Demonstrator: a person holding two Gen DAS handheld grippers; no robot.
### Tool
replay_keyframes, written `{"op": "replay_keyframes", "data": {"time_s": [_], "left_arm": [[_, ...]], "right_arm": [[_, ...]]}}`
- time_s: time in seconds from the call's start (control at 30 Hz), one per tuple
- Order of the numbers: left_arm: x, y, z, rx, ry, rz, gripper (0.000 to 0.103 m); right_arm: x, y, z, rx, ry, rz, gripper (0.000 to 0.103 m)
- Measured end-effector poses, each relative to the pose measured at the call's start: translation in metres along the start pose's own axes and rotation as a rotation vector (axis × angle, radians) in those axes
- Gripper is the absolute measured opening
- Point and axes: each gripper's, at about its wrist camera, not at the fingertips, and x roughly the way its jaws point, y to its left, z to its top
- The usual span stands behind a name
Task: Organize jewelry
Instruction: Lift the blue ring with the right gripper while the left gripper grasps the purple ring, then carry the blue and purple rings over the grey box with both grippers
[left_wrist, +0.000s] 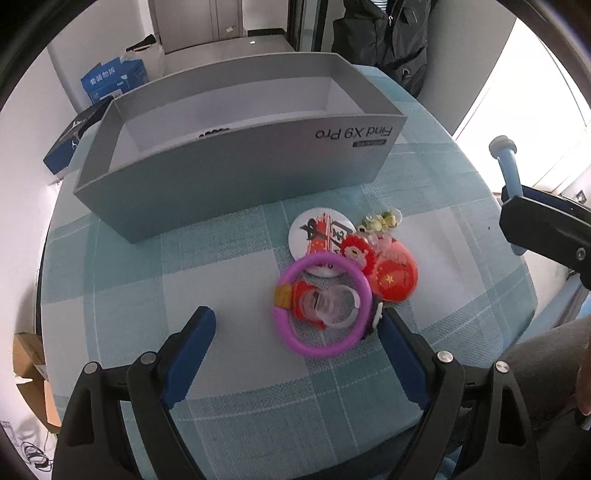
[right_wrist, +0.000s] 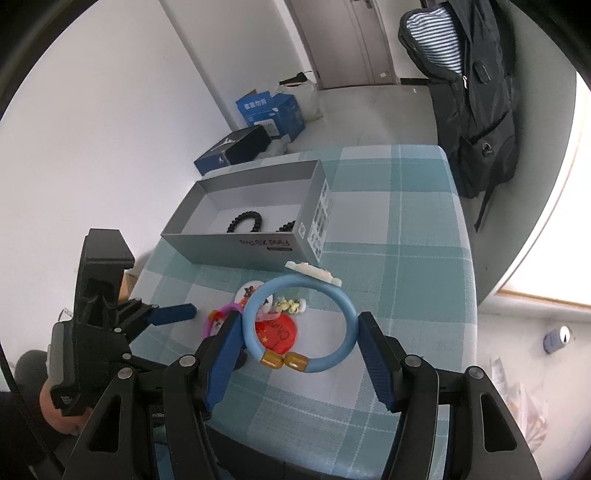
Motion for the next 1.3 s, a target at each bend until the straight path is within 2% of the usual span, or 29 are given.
{"op": "replay_keyframes", "data": {"time_s": [0.23, 0.3, 0.33, 0.43, 0.5, 1.03, 1.3], "left_arm": [[-0.005, -0.001, 0.004, -0.014, -0.025, -0.053, 0.085], [-0.006, -0.003, 0.005, -0.006, -0.031, -0.066, 0.075], [-0.005, -0.005, 0.005, 0.0, -0.028, -0.069, 0.066], [-0.001, -0.009, 0.005, 0.01, -0.011, -0.075, 0.06], [-0.001, -0.01, 0.005, 0.022, -0.015, -0.076, 0.051], [-0.021, -0.001, 0.01, -0.022, -0.072, -0.108, 0.05], [-0.045, 0.002, 0.015, -0.051, -0.137, -0.132, 0.05]], "right_arm": [[-0.001, -0.004, 0.003, 0.018, 0.001, 0.009, 0.062], [0.0, -0.002, 0.002, 0.014, 0.0, 0.011, 0.062], [0.0, -0.002, 0.002, 0.012, 0.001, 0.011, 0.062], [0.0, -0.001, 0.002, 0.008, 0.0, 0.011, 0.062], [0.0, -0.001, 0.002, 0.01, 0.0, 0.011, 0.062], [-0.003, -0.002, 0.005, 0.03, -0.014, 0.014, 0.062], [-0.007, 0.003, 0.01, 0.042, -0.037, 0.032, 0.062]]}}
